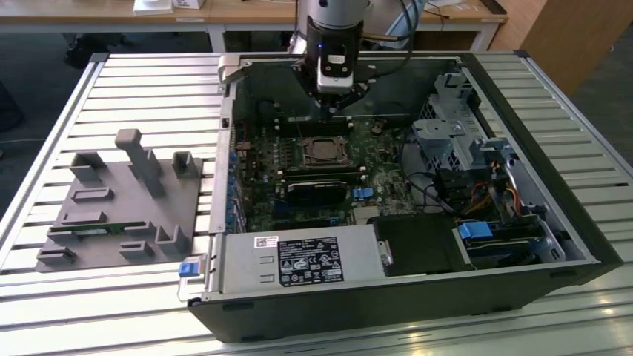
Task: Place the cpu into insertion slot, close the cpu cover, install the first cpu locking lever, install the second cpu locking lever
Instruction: 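Install the first cpu locking lever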
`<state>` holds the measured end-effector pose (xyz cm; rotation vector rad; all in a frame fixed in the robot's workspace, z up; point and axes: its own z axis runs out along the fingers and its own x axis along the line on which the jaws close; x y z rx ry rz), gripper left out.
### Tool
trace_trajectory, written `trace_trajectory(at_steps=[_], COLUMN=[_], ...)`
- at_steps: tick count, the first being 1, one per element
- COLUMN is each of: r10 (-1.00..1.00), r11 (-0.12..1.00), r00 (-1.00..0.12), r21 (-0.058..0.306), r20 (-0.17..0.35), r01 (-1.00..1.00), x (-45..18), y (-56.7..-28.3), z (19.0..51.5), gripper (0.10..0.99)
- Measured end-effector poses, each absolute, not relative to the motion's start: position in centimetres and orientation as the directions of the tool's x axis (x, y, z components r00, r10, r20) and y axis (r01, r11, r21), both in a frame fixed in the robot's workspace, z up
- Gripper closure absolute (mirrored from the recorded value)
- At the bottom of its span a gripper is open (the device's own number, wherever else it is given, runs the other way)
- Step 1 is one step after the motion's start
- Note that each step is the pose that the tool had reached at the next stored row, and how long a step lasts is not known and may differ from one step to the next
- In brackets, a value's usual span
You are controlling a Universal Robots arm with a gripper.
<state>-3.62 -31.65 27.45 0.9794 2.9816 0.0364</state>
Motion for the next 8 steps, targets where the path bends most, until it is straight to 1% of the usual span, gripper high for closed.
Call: trace_trajectory(at_steps=[8], r10=[0.493], r11=[0.870], r00=[-0.870], r21=[0.023], r20=[0.004], r01=[0.493], x=[-3.62], y=[-31.65], z=[27.45], gripper=[0.980])
